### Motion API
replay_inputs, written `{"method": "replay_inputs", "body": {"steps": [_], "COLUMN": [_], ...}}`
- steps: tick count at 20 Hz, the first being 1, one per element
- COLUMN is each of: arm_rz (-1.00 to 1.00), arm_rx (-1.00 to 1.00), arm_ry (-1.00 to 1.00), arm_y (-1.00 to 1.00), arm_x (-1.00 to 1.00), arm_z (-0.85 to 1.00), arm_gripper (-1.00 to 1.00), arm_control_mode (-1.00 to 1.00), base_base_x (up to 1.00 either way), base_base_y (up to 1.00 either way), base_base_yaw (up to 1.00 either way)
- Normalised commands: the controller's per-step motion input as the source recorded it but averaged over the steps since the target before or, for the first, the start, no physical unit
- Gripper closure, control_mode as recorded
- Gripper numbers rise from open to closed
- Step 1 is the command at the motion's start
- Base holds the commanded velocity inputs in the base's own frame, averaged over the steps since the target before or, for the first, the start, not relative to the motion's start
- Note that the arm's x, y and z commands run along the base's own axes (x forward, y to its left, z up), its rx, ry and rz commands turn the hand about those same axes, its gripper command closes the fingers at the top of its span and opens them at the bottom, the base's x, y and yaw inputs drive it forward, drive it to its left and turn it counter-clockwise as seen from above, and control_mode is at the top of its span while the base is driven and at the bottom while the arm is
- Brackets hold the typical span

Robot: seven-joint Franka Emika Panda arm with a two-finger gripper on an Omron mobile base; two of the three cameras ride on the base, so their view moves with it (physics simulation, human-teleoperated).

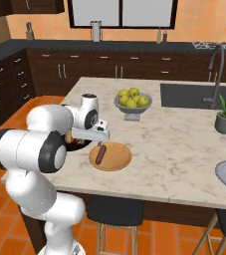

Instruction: Place one bun and one sausage from the bowl on each plate.

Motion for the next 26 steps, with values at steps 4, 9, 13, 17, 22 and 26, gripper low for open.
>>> {"method": "replay_inputs", "body": {"steps": [4, 9, 13, 17, 22, 26], "arm_rz": [0.01, 0.01, 0.0, 0.0, 0.01, 0.02], "arm_rx": [0.0, 0.0, 0.0, -0.01, -0.03, -0.01], "arm_ry": [0.0, 0.0, 0.0, 0.0, 0.0, -0.04], "arm_y": [0.72, 0.47, 0.3, 0.19, 0.02, 0.09], "arm_x": [0.42, 0.46, 0.66, 0.53, 0.41, 0.03], "arm_z": [0.12, 0.01, 0.0, -0.12, -0.41, -0.24], "arm_gripper": [-1.0, -1.0, -1.0, -1.0, -1.0, -1.0], "arm_control_mode": [-1.0, -1.0, -1.0, -1.0, -1.0, -1.0], "base_base_x": [0.0, 0.0, 0.0, 0.0, 0.0, 0.0], "base_base_y": [0.0, 0.0, 0.0, 0.0, 0.0, 0.0], "base_base_yaw": [0.0, 0.0, 0.0, 0.0, 0.0, 0.0]}}
